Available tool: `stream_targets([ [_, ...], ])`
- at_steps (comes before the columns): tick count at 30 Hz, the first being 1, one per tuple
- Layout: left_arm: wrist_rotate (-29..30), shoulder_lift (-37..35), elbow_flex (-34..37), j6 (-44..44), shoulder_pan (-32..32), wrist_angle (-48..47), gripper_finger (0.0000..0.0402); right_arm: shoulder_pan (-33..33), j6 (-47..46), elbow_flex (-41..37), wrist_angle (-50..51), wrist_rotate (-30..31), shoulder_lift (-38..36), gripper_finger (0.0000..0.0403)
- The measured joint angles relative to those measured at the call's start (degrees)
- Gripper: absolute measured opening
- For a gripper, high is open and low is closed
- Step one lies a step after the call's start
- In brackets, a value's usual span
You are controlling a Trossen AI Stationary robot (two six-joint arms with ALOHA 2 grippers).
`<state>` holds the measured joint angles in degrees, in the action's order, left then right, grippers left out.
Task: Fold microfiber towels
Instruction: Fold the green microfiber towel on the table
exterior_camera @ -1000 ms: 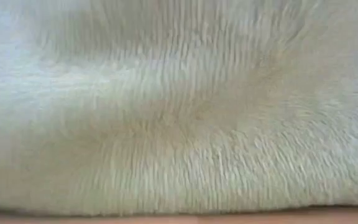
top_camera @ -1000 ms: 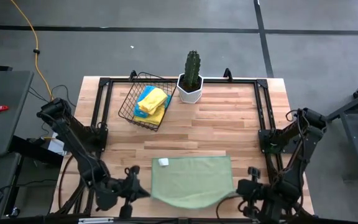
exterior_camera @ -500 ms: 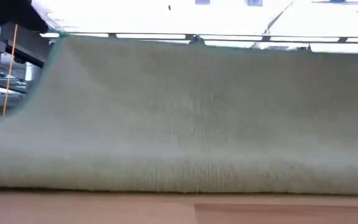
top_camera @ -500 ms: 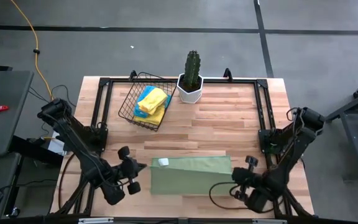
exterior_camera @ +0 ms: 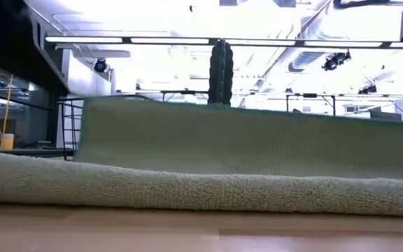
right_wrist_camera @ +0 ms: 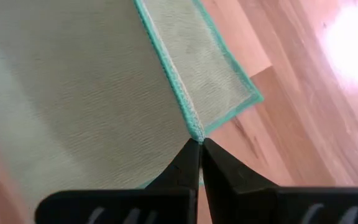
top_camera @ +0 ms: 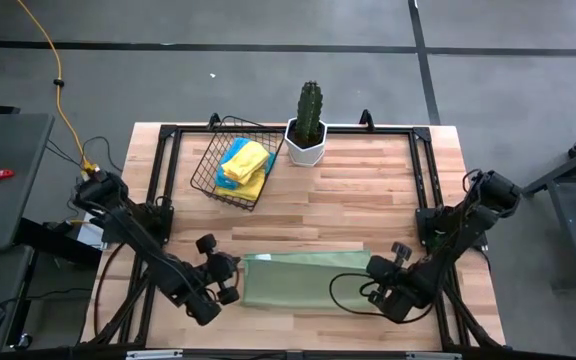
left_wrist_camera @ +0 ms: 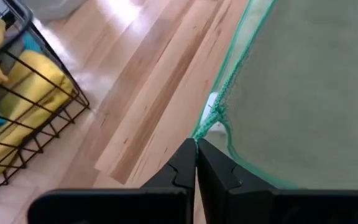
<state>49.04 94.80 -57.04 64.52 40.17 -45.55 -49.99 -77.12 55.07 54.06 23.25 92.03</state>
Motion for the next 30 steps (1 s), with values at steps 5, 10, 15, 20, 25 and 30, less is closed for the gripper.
stream_targets([
  [5, -2.0, 4.4, 0.0, 1.8, -1.2, 0.0, 0.0000, 0.7, 0.3, -1.2, -0.2, 0.3, -0.1, 0.0000],
  [10, -4.6, 6.9, -0.2, 6.3, -1.2, -0.1, 0.0000, 1.1, 1.4, -1.2, -0.4, 0.7, -0.1, 0.0000],
  [15, -6.5, 4.4, -3.5, 5.2, 0.7, -0.6, 0.0000, 1.1, 4.5, 0.4, -0.1, -2.2, -0.1, 0.0000],
  [20, -9.9, -0.1, -9.4, -1.2, 3.4, -1.4, 0.0000, -1.3, 9.7, 7.9, 0.7, -2.5, -0.2, 0.0000],
  [25, -20.9, -1.9, -13.9, -3.3, 6.3, -0.8, 0.0000, -5.0, 10.6, 15.8, -0.5, -2.1, -0.2, 0.0000],
  [30, -24.2, -1.6, -15.0, -5.0, 9.0, 0.5, 0.0000, -7.4, 12.8, 18.0, -2.5, 0.6, -0.2, 0.0000],
])
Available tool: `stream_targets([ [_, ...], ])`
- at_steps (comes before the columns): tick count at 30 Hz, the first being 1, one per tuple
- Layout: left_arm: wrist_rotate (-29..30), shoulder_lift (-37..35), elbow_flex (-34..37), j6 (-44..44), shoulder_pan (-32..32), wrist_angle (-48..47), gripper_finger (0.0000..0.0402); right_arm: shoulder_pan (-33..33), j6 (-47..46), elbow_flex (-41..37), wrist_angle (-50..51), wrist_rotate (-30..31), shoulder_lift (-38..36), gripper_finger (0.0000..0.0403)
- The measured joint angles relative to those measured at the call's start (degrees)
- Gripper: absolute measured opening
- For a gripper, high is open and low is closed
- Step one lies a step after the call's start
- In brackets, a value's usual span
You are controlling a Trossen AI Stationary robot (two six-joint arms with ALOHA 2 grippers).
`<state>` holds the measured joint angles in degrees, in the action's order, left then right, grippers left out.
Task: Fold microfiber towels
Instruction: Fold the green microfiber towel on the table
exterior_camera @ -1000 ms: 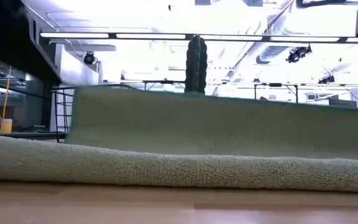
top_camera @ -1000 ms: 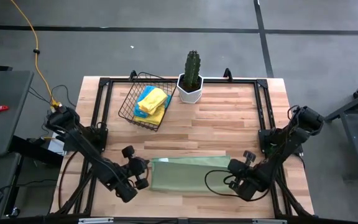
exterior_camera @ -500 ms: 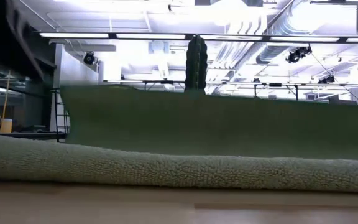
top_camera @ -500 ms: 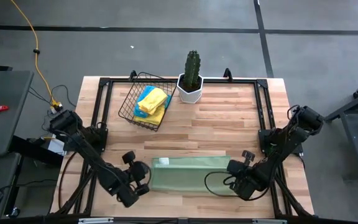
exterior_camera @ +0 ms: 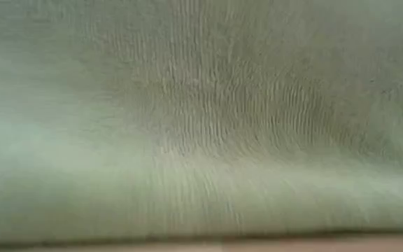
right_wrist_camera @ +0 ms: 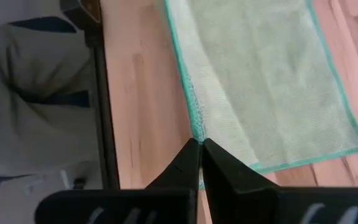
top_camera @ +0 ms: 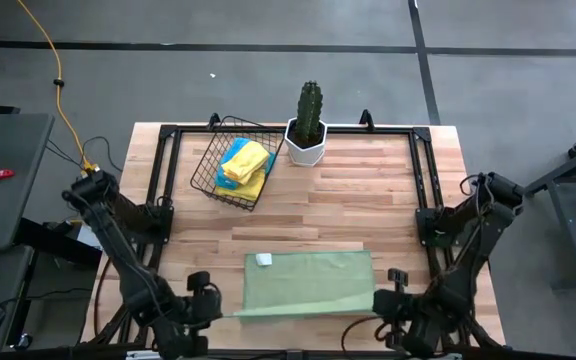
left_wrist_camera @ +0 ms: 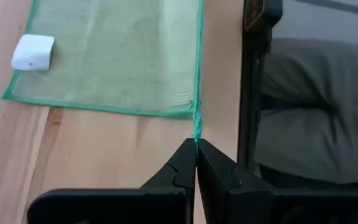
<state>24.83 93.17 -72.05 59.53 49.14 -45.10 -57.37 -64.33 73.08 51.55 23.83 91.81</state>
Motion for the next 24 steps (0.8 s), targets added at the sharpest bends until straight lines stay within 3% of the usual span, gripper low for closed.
stream_targets([
  [5, 3.6, 1.1, 1.6, 2.8, -0.5, -1.0, 0.0000, 0.3, -3.3, -2.1, 0.2, 0.9, 0.0, 0.0000],
  [15, 5.5, 1.9, 8.2, 6.4, -5.4, -1.4, 0.0000, 3.1, -15.3, -11.7, -2.7, -4.4, 0.1, 0.0000],
  [24, 6.2, 1.9, 13.0, 7.9, -8.5, -1.1, 0.0000, 6.3, -16.8, -17.8, -6.4, -5.1, 0.2, 0.0000],
])
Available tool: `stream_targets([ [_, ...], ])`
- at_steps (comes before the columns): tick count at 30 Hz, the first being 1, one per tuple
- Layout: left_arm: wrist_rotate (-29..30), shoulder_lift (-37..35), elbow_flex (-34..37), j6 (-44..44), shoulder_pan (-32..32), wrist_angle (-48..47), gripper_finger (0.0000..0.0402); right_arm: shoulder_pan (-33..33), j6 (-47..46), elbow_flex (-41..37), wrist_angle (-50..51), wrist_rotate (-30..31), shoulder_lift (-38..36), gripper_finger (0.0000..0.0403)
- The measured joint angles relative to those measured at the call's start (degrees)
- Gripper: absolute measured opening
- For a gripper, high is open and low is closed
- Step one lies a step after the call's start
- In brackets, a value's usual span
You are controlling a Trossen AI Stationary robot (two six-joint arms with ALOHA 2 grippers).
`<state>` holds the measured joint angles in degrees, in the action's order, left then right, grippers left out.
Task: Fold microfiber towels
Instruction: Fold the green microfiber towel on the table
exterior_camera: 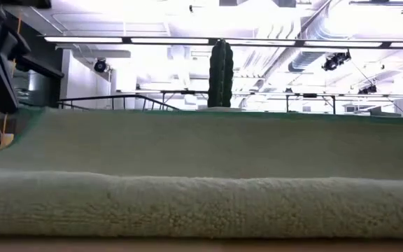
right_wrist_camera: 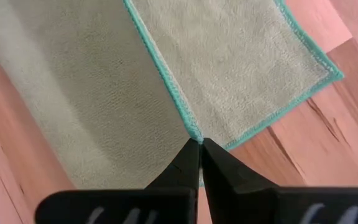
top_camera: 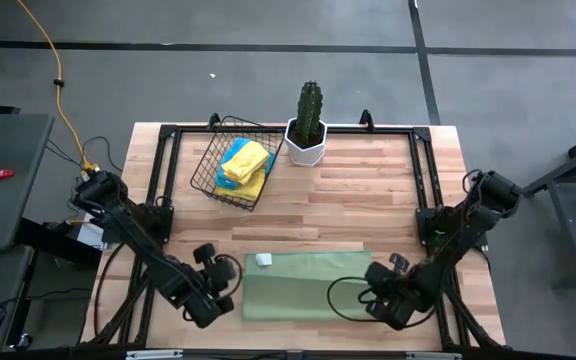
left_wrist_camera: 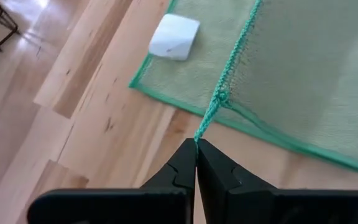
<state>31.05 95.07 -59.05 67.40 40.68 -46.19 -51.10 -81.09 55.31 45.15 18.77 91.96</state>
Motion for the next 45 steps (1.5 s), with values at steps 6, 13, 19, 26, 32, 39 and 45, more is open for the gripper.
stream_targets([
  [6, -0.7, 0.0, 2.9, 2.7, -1.0, 0.1, 0.0000, 1.3, 0.1, 0.1, -0.4, 0.1, 0.0, 0.0000],
  [13, 0.4, 0.0, 3.1, 2.3, -0.8, 0.7, 0.0000, 2.0, 0.1, 0.1, -0.5, -0.3, 0.0, 0.0000],
  [19, 0.9, 0.0, 3.1, 1.9, -0.9, 1.0, 0.0001, 2.0, 1.0, 0.1, -0.4, -0.3, 0.0, 0.0000],
  [26, 0.9, 0.0, 3.1, 1.5, -0.9, 0.9, 0.0001, 3.1, 3.1, 0.1, 0.2, 1.0, 0.0, 0.0007],
  [32, 0.9, 0.0, 3.1, 1.1, -0.9, 0.8, 0.0001, 4.8, 4.2, 0.1, 0.8, 2.1, 0.0, 0.0048],
  [39, 1.5, 0.0, 3.1, -2.6, -1.1, 0.9, 0.0001, 6.3, 0.5, 0.1, 5.9, 2.4, 0.0, 0.0116],
  [45, 2.8, 0.0, 3.1, -5.0, -2.8, 0.9, 0.0001, 6.4, -2.4, 0.1, 9.0, 2.4, 0.0, 0.0135],
])
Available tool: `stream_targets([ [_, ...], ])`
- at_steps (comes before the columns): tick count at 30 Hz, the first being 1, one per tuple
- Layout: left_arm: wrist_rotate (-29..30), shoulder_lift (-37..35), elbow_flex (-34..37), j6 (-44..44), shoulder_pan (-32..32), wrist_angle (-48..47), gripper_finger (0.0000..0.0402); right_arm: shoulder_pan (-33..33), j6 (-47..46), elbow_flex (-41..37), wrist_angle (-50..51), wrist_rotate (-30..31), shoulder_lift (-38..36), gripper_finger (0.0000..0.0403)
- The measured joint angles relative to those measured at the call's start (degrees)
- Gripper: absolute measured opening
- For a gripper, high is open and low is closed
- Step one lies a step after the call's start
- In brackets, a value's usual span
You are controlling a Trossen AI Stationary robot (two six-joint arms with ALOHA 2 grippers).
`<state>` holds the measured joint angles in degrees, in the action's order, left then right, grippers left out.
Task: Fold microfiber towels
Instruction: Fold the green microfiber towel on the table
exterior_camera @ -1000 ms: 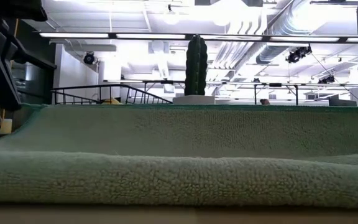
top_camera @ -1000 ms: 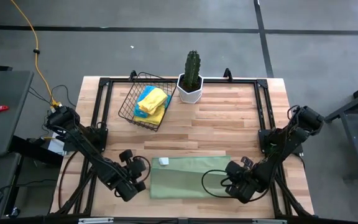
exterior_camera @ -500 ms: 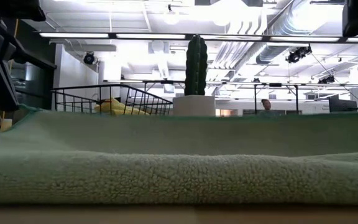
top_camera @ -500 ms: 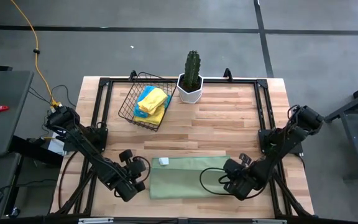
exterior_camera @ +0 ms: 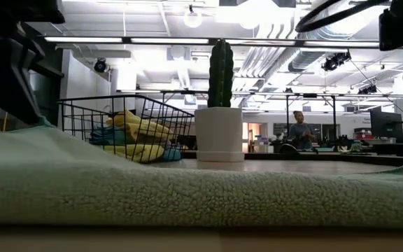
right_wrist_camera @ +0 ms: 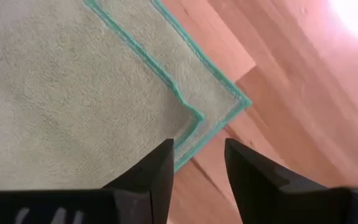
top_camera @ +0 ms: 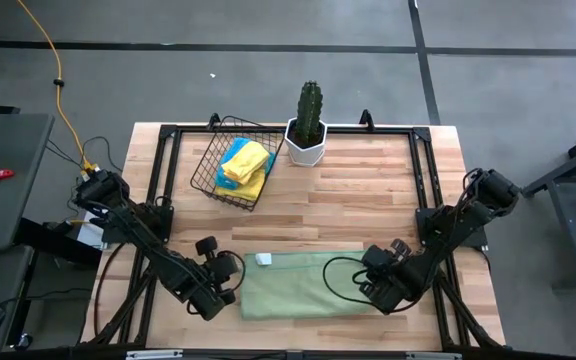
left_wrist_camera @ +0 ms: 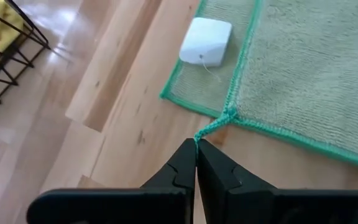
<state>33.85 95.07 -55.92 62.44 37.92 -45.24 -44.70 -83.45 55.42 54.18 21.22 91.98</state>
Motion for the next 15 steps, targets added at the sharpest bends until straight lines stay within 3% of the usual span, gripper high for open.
stream_targets([
  [7, -0.1, 0.0, 0.0, -0.1, -1.2, 0.0, 0.0001, 0.2, 6.3, -1.2, -1.3, 3.5, 0.0, 0.0136],
  [15, -0.2, 0.0, 0.0, -0.1, -1.1, 0.1, 0.0001, 0.5, 10.4, -10.2, -12.6, 4.6, 0.0, 0.0136],
])
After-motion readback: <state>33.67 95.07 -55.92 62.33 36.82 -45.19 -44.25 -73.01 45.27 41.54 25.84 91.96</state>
